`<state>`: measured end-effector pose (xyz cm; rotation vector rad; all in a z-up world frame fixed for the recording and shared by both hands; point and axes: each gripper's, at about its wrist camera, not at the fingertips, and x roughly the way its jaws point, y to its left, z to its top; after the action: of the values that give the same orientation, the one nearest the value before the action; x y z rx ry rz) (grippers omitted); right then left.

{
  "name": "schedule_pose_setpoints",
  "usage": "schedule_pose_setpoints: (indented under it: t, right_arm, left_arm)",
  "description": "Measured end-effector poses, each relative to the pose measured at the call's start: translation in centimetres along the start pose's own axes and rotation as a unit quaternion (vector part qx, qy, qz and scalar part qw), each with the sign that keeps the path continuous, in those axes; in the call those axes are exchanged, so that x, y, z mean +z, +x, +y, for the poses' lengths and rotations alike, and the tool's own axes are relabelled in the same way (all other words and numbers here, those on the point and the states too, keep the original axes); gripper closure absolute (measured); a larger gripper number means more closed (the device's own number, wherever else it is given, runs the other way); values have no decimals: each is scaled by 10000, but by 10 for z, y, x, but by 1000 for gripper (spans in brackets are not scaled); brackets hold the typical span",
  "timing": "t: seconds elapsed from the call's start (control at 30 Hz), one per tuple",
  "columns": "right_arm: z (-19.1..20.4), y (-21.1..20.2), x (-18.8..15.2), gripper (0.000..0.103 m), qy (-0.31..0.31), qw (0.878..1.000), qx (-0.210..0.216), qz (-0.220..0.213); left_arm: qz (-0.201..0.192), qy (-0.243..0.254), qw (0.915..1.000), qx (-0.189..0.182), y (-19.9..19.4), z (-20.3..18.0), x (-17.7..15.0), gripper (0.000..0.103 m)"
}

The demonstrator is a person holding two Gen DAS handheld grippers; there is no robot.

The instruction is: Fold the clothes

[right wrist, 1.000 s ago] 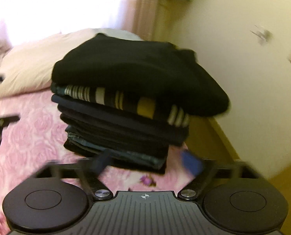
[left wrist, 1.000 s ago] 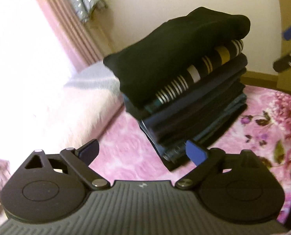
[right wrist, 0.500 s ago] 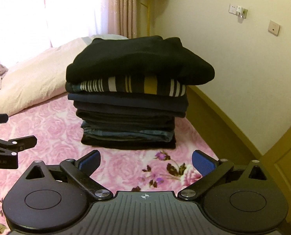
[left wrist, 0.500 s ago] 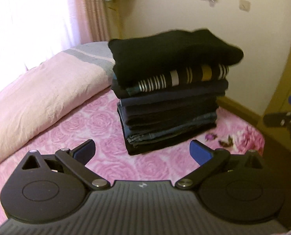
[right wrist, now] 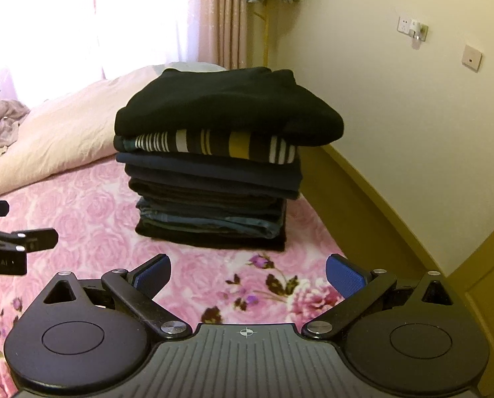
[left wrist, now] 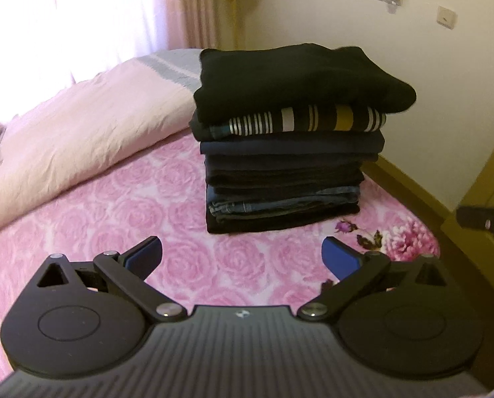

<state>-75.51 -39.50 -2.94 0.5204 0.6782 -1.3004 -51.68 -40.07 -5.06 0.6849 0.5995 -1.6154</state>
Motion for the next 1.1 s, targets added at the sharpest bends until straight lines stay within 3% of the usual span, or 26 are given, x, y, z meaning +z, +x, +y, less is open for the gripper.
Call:
schedule_pose_setpoints:
  t: [0.13,0.27,0.37,1.1]
  right_arm:
    - [-8,-8,-4,1,155,9999,27,-23]
    - [-7,-17,-5,1,160,9998,91,-78]
    - [-5,-22,-5,1,137,9998,113,-118]
    - [3,-24,-2,1,85,9998,133,-83]
  left_arm:
    - [29,-73,9998,162,-10,-9,1,2]
    - [-162,214,9992,280,-20,-23,6,2]
    - [-262,203,9992,215,-24,-29,9,2]
    - [106,-149,9998,67,-13,-26,6,2]
